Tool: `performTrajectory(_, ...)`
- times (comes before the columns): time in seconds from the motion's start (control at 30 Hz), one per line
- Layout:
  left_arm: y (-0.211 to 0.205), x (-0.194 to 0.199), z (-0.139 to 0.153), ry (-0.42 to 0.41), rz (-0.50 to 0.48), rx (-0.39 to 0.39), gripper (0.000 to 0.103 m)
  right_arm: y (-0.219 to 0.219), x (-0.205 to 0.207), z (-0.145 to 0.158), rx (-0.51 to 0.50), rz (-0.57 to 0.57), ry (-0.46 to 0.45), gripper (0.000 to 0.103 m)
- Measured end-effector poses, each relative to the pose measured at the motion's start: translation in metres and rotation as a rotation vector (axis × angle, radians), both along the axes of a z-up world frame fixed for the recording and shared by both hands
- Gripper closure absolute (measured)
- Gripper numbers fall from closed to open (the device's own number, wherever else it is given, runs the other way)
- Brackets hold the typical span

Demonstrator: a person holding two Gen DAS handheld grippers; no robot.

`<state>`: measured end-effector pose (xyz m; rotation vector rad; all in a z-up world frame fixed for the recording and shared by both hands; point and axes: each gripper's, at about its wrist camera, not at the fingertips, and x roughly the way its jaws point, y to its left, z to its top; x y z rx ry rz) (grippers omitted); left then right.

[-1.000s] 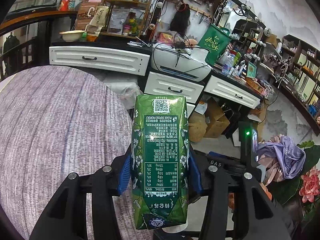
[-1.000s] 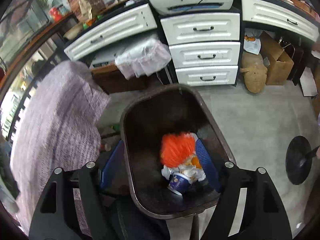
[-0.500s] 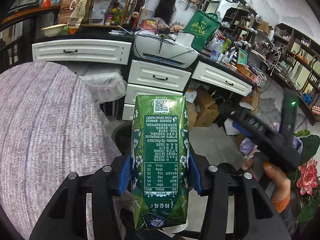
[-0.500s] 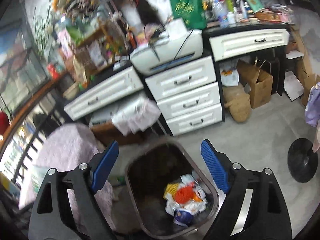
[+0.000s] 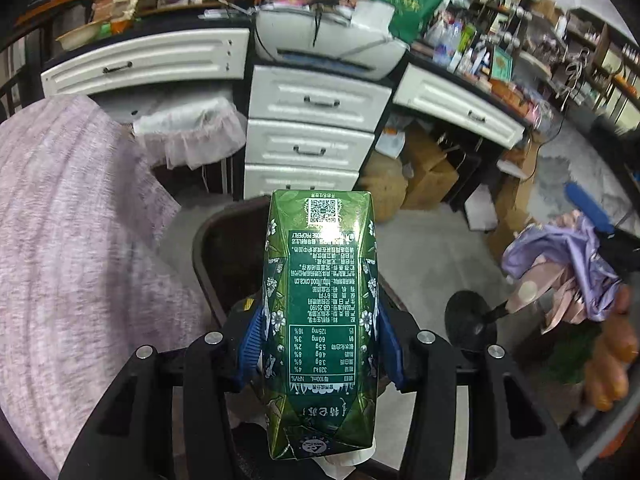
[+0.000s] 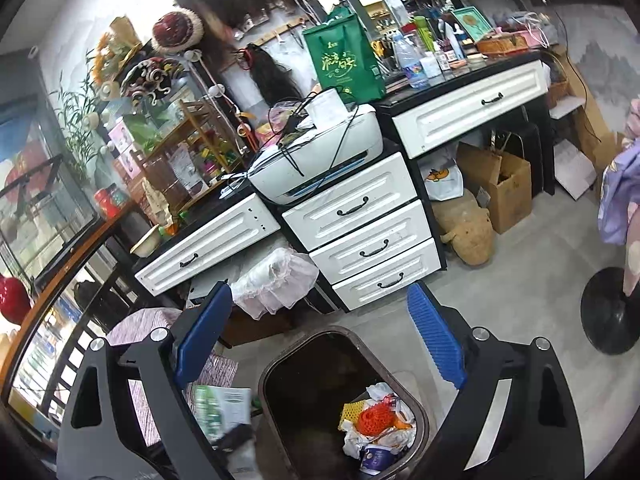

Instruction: Collect trash

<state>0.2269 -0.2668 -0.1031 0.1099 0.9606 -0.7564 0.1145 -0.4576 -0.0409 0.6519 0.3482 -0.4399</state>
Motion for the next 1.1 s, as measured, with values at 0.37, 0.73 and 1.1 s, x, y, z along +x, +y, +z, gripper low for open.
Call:
performTrajectory(0.37, -0.008, -0.013, -0.001, -0.066, 0.023, 0.019, 0.016, 0.000, -0.003, -0.001, 0.006, 0.012, -0.020, 0.015)
performTrajectory(0.73, 0.057, -0.054, 0.054, -0.196, 0.100, -0.114, 0.005, 0.057, 0.002, 0.023, -0.160, 0.154, -0.034, 0.006)
performTrajectory(1.1, 0.181, -0.090, 0.087, -0.295, 0.341, -0.144, 0.005, 0.186, -0.012, 0.033, -0.460, 0.416, -0.027, 0.006)
